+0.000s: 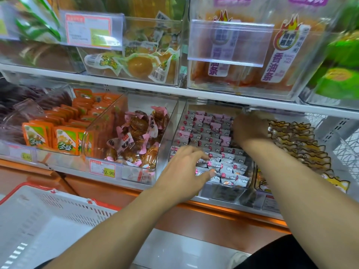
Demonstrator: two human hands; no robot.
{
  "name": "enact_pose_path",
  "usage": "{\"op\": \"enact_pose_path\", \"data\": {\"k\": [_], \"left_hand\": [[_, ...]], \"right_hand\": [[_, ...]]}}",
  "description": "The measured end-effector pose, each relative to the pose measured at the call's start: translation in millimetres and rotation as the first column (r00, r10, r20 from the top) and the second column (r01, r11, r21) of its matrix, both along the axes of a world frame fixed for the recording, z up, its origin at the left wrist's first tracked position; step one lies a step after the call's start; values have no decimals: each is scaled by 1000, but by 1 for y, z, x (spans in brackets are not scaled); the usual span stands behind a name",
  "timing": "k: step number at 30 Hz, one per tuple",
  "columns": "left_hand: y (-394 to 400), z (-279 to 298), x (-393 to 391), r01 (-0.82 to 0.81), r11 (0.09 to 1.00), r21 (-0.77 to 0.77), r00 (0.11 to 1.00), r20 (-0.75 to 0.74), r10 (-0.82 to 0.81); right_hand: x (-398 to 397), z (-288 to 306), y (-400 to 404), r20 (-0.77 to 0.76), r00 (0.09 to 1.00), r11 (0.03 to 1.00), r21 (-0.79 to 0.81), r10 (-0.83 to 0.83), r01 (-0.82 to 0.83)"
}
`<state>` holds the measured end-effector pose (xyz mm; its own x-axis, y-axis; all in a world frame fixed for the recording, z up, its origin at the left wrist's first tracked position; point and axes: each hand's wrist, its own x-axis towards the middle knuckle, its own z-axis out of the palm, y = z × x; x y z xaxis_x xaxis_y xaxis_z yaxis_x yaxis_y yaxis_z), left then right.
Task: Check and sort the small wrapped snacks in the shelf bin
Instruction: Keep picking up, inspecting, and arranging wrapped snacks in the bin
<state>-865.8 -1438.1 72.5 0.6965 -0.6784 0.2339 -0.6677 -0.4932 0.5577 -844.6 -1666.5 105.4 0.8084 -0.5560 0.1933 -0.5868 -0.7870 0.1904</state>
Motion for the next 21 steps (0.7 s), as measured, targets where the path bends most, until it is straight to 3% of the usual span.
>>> {"op": "enact_pose_path", "data": {"k": [5, 12, 17, 21], "left_hand": [[6, 2, -1, -9, 999, -31, 999, 33, 10], [19, 8, -1, -37, 996, -79, 997, 59, 42], [23, 7, -6, -36, 998, -47, 998, 55, 39], [17, 6, -12, -22, 1000, -12, 999, 44, 23]], "right_hand": [[-5, 3, -3, 272, 962, 998, 40, 30, -42], [-33, 8, -3, 598, 786, 924, 370, -158, -95], [-39, 7, -5, 418, 908, 959, 249, 23, -139], [-25, 13, -7, 169, 986, 976, 216, -14, -23]]}}
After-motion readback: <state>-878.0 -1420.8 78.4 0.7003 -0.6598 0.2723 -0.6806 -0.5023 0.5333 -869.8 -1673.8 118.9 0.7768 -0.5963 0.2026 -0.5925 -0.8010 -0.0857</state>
